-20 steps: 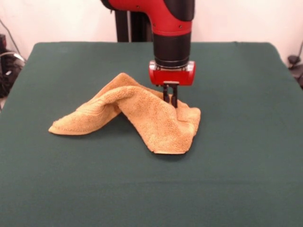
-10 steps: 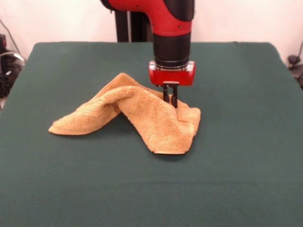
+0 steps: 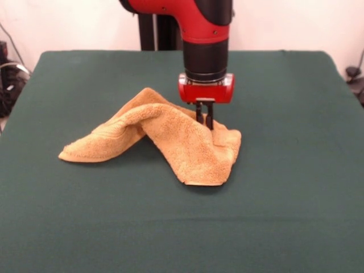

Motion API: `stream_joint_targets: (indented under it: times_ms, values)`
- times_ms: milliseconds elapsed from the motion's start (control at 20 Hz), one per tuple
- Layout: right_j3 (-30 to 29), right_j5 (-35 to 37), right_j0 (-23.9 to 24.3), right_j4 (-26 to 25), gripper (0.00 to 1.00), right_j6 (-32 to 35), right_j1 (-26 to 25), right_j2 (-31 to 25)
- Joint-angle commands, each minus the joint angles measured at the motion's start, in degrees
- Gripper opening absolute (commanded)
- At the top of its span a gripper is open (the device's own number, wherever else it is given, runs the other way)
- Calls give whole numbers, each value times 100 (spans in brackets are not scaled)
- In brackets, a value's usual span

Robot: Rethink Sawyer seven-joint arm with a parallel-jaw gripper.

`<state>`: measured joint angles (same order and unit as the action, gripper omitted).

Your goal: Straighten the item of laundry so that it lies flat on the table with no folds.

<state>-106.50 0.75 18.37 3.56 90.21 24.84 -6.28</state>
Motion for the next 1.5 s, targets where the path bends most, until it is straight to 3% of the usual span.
stream_joint_targets:
  times_ms: [50, 850, 1500]
  values:
    - [223, 282, -77, 177, 0, 983, -990, -1187]
    - [83, 491, -199, 266, 0, 1063, -818, -1163]
    - [-173, 543, -816, 430, 0, 1332, -339, -625]
